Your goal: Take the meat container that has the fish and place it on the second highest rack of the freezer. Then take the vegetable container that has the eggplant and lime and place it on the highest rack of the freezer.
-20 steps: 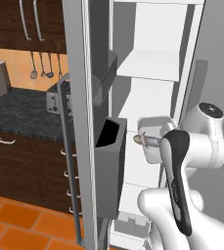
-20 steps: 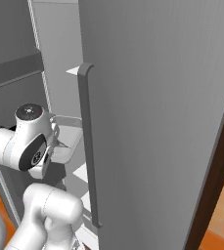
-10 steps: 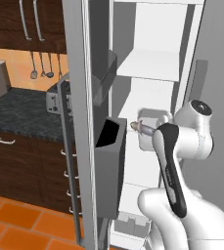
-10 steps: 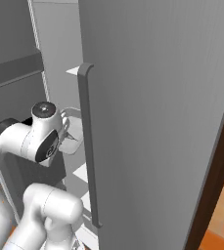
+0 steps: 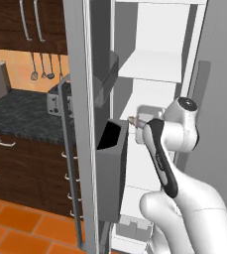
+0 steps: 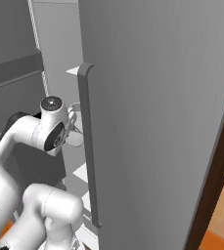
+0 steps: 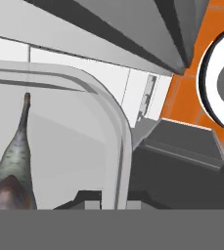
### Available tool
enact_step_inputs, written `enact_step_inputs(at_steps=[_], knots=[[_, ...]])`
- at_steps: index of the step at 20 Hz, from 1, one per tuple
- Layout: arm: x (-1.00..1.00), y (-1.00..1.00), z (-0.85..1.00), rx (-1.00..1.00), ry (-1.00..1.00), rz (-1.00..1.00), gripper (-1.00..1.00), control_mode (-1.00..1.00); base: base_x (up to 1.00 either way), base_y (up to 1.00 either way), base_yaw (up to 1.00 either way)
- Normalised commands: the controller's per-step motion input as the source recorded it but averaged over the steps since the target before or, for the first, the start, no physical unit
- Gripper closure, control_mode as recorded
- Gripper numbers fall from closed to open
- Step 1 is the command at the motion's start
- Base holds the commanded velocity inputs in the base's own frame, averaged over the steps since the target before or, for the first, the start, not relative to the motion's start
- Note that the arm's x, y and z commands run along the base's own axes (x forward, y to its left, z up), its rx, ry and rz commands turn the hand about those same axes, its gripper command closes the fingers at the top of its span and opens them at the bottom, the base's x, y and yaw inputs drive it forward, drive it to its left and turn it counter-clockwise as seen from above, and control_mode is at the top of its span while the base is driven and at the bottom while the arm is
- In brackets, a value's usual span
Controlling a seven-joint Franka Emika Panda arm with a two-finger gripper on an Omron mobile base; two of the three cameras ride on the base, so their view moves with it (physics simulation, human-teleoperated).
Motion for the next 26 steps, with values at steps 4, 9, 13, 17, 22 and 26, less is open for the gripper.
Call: enact_step_inputs(at_steps=[4,9,13,17,22,26], knots=[[0.6,-0.11,-0.14,0.0,0.0,0.0,1.0,-1.0,0.0,0.0,0.0],[0.49,-0.18,-0.09,0.0,0.0,-0.02,1.0,-1.0,0.0,0.0,0.0],[0.58,-0.04,0.0,0.0,0.04,-0.02,1.0,-1.0,0.0,0.0,0.0],[0.62,-0.01,-0.05,0.0,0.05,-0.02,1.0,-1.0,0.0,0.0,0.0],[0.59,-0.09,-0.05,0.0,0.01,-0.01,1.0,-1.0,0.0,0.0,0.0],[0.59,-0.13,-0.15,0.0,0.01,0.0,1.0,-1.0,0.0,0.0,0.0]])
